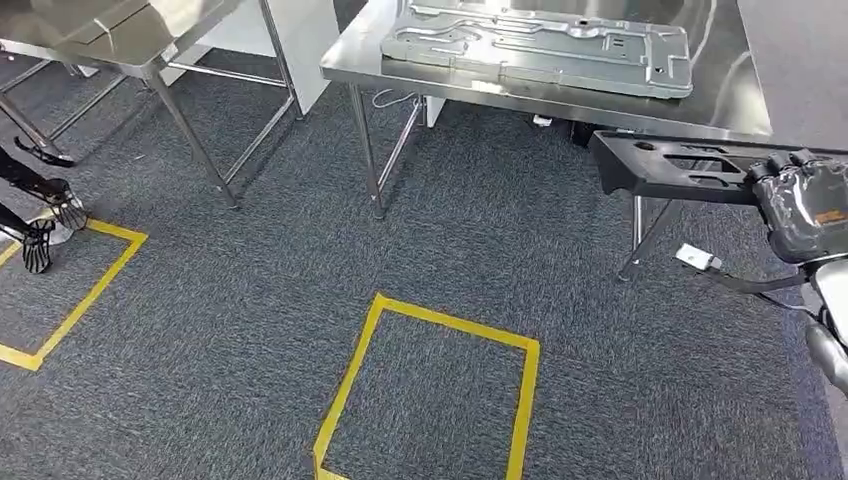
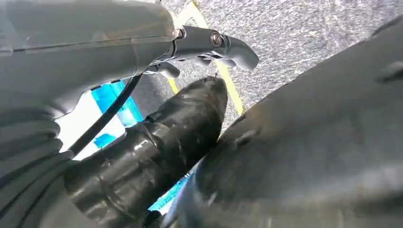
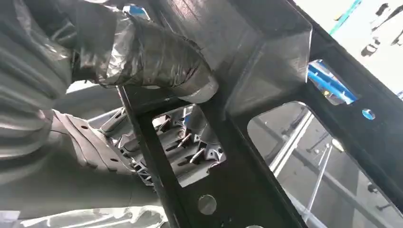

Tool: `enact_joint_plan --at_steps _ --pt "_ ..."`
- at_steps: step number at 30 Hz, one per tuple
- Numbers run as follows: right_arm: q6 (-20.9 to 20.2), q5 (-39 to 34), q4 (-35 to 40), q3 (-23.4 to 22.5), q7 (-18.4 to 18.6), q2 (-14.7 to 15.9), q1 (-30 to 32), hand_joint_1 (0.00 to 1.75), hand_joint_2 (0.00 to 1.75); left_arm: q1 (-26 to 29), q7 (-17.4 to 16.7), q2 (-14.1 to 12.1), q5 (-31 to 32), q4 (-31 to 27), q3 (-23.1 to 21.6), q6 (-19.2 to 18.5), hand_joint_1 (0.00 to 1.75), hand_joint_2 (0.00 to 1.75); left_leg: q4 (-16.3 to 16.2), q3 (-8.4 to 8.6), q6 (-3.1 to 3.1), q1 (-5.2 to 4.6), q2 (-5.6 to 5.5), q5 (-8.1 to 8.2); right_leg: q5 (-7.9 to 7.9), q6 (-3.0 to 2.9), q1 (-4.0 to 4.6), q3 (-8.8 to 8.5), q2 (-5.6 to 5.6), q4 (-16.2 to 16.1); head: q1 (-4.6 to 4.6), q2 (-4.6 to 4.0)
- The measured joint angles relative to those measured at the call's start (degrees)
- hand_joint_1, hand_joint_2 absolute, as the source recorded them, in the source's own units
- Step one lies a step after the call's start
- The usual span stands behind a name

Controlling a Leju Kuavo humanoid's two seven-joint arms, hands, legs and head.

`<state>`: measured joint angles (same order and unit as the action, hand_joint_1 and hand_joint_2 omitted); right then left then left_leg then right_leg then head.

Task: Take the parts from the cabinet and place them on the table.

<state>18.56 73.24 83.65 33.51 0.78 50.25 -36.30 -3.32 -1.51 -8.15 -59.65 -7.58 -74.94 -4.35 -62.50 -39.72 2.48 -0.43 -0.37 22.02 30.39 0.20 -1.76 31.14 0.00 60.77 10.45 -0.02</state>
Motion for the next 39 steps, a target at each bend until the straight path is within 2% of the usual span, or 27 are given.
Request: enact_joint_plan --at_steps 1,4,5,6,7,8,10,11,12,14,15,16,17,21,22,23,25,26,27,28,30,32,35,36,37,38,39 --pt "0.04 0.33 0.09 0.0 0.11 0.0 -0.03 1.75 1.75 0.04 0.0 -0.22 0.02 0.02 -0.15 0.02 0.0 1.75 0.17 0.91 0.43 -0.2 0.07 1.4 0.19 0.2 0.13 -0.12 -0.03 -0.36 -0.04 0.0" --pt "0.11 0.96 0.18 -0.02 0.31 0.02 0.06 1.75 1.75 -0.19 0.0 -0.24 0.13 0.02 -0.35 -0.02 0.0 1.75 2.28 1.75 0.91 -0.63 0.06 2.02 0.12 1.1 -0.2 -0.43 -0.05 -1.45 -0.02 0.0" --pt "0.13 1.01 0.24 -0.02 0.33 0.02 0.08 1.75 1.75 -0.21 0.0 -0.24 0.13 0.02 -0.37 -0.04 0.0 1.75 3.27 2.29 0.99 -0.57 0.04 1.94 0.12 1.55 0.14 -0.91 -0.11 -2.01 -0.02 0.0" --pt "0.15 1.03 0.42 -0.13 0.42 0.18 0.27 1.75 1.75 -0.2 0.02 -0.22 0.15 0.02 -0.4 -0.04 0.0 1.75 4.83 3.6 0.83 0.21 0.14 1.61 0.63 1.58 -0.2 -1.12 -0.13 -1.69 -0.04 0.0" --pt "0.15 1.25 0.46 -0.28 0.57 0.22 0.15 1.75 1.75 -0.12 0.0 -0.04 0.13 0.0 -0.46 -0.11 0.0 1.75 5.57 4.46 1.15 0.09 0.15 1.72 1.47 1.43 -0.02 -0.23 -0.04 0.45 -0.07 0.0" --pt "0.17 1.56 0.48 -0.31 0.83 0.2 0.08 1.75 1.75 -0.06 -0.02 -0.07 0.15 0.02 -0.48 -0.15 0.0 1.75 5.71 4.83 1.35 0.04 0.1 1.85 2.99 1.45 -0.04 1.87 0.03 4.25 -0.07 0.0" --pt "0.24 2.32 0.48 -0.31 1.1 0.13 0.18 1.75 1.75 -0.08 -0.07 -0.13 0.15 0.02 -0.55 -0.26 0.0 1.75 5.64 5.44 1.53 0.01 0.01 2.61 5.36 1.79 0.01 7.54 0.05 12.85 -0.09 0.0" --pt "0.24 2.77 0.48 -0.26 1.07 -0.11 0.32 1.75 1.75 -0.09 -0.07 -0.13 0.15 0.02 -0.61 -0.39 0.0 1.75 5.48 5.69 1.48 0.0 -0.09 2.99 4.96 1.98 -0.03 9.47 0.04 14.75 -0.07 0.0" --pt "0.28 3.37 0.48 -0.22 1.16 -0.44 0.36 1.75 1.75 -0.11 -0.07 -0.15 0.13 0.02 -0.64 -0.55 0.0 1.75 5.26 6.01 1.38 0.01 -0.18 3.44 3.11 2.16 -0.11 10.12 0.0 14.11 -0.09 0.0" --pt "0.28 5.21 0.37 -0.13 1.95 -1.91 0.04 1.75 1.75 -0.1 0.02 -0.44 -0.11 0.02 -0.64 -1.03 0.0 1.75 4.37 7.12 0.9 0.2 -0.31 4.79 -3.7 2.36 -0.4 7.66 -0.04 5.93 -0.07 0.0" --pt "-0.09 6.76 0.26 0.02 2.63 -3.09 -0.35 1.75 1.75 -0.04 0.99 -0.55 -0.35 0.02 -0.64 -1.22 0.0 1.75 3.75 7.53 0.52 0.24 -0.27 5.64 -6.09 2.34 -0.54 6.13 -0.07 1.12 -0.09 0.0" --pt "-1.19 7.85 0.2 0.49 3.13 -4.25 -1.26 1.75 1.75 0.02 2.09 -0.8 -0.37 0.04 -0.64 -1.33 0.0 1.75 3.53 6.98 0.03 -0.15 -0.2 6.19 -4.86 2.29 -0.24 5.48 -0.03 1.58 -0.11 0.0" --pt "-2.56 8.09 0.61 1.01 3.17 -4.77 -2.64 1.75 1.75 -0.26 2.69 -1.07 -0.39 0.04 -0.66 -1.44 0.0 1.75 2.63 7.0 -0.24 -0.14 -0.03 6.52 -4.18 1.64 -0.01 5.14 0.35 0.07 -0.28 0.0" --pt "-5.22 8.05 1.9 2.6 3.02 -6.91 -6.4 1.75 1.75 -1.19 2.62 -1.36 -0.44 0.04 -0.64 -1.53 0.0 1.75 2.66 6.76 -1.1 -0.05 -0.08 7.13 -3.85 0.3 -0.45 4.96 0.19 0.23 -0.31 0.0" --pt "-5.27 8.05 2.12 2.97 3.02 -7.12 -6.99 1.75 1.75 -1.1 2.56 -1.33 -0.4 0.04 -0.66 -1.49 0.0 1.75 0.87 6.17 -1.54 -0.05 0.03 7.78 -3.57 -0.12 -0.48 4.47 0.07 0.12 -0.33 0.0" --pt "-5.29 8.05 2.19 3.3 3.02 -7.43 -7.8 1.75 1.75 -1.07 2.51 -1.29 -0.37 0.04 -0.68 -1.46 0.0 1.75 -2.86 4.19 -1.95 0.16 0.02 9.29 -3.32 -0.48 -0.48 4.14 0.0 0.04 -0.31 0.0" --pt "-5.33 8.05 2.19 4.0 3.02 -7.98 -8.81 1.75 1.75 -1.08 2.43 -1.22 -0.35 0.04 -0.7 -1.36 0.0 1.75 -11.8 -1.39 -2.43 0.55 0.04 12.21 -2.76 -0.58 -0.37 3.62 -0.06 0.04 -0.31 0.0" --pt "-5.36 8.05 2.23 4.33 3.02 -8.18 -8.95 1.75 1.75 -1.08 2.38 -1.22 -0.35 0.04 -0.7 -1.33 0.0 1.75 -14.67 -3.63 -2.48 0.64 0.05 12.33 -2.42 -0.57 -0.31 3.24 -0.06 0.05 -0.31 0.0" --pt "-5.38 8.05 2.25 4.74 3.02 -8.31 -8.98 1.75 1.75 -1.07 2.36 -1.22 -0.35 0.04 -0.72 -1.29 0.0 1.75 -14.61 -4.42 -2.41 0.65 0.05 10.8 -2.03 -0.55 -0.27 2.72 -0.06 0.05 -0.31 0.0" --pt "-5.4 8.05 2.27 5.03 3.02 -8.42 -9.03 1.75 1.75 -0.92 2.29 -1.22 -0.35 0.04 -0.75 -1.22 0.0 1.75 -12.0 -3.88 -2.22 0.64 0.04 8.11 -1.6 -0.52 -0.23 2.1 -0.04 0.04 -0.31 0.0" --pt "-5.55 8.05 2.47 5.18 3.02 -8.66 -9.22 1.75 1.75 -0.61 2.21 -1.31 -0.33 0.04 -0.75 -1.14 0.0 1.75 -2.11 -0.34 -1.33 0.49 0.01 1.15 -0.63 -0.37 -0.16 0.67 0.02 -0.01 -0.31 0.0" --pt "-5.55 7.94 2.6 5.46 3.06 -8.68 -9.84 1.75 1.75 -0.33 2.23 -1.53 -0.28 0.13 -0.77 -0.72 0.0 1.75 0.92 1.06 -0.37 -0.26 -0.1 0.74 -0.32 0.15 -0.05 0.53 0.16 -0.5 -0.35 0.0" --pt "-5.84 6.12 3.65 5.59 2.93 -7.78 -9.79 1.75 1.75 -0.63 2.6 -1.49 -0.18 0.13 -0.79 -0.26 0.0 1.75 2.79 1.7 0.13 -0.48 -0.07 2.01 -0.41 1.15 -0.27 0.42 0.05 -1.68 -0.37 0.0" --pt "-5.97 5.21 4.43 5.49 2.91 -7.04 -9.8 1.75 1.75 -0.83 2.82 -1.46 -0.18 0.13 -0.79 -0.05 0.0 1.75 4.04 2.65 0.24 -0.07 -0.04 1.93 -0.06 1.58 -0.07 -0.18 0.03 -2.05 -0.37 0.0" --pt "-5.99 4.55 4.85 5.35 2.78 -6.42 -9.88 1.75 1.75 -0.62 3.06 -1.23 -0.18 0.13 -0.83 0.09 0.0 1.75 5.01 3.7 0.37 0.13 -0.1 1.85 0.32 1.57 -0.25 0.01 -0.06 -1.06 -0.39 0.0" --pt "-6.05 4.04 5.25 5.16 2.69 -5.79 -10.29 1.75 1.75 -0.56 3.19 -1.14 -0.2 0.13 -0.83 0.24 0.0 1.75 5.48 4.38 0.77 0.13 -0.08 2.08 1.78 1.41 -0.14 1.43 0.02 1.88 -0.42 0.0" --pt "-6.19 3.65 5.55 4.92 2.58 -5.13 -10.52 1.75 1.75 -0.5 3.46 -1.16 -0.2 0.13 -0.86 0.31 0.0 1.75 5.53 4.79 1.12 0.16 -0.07 2.35 3.67 1.36 0.04 3.95 0.11 6.38 -0.42 0.0"
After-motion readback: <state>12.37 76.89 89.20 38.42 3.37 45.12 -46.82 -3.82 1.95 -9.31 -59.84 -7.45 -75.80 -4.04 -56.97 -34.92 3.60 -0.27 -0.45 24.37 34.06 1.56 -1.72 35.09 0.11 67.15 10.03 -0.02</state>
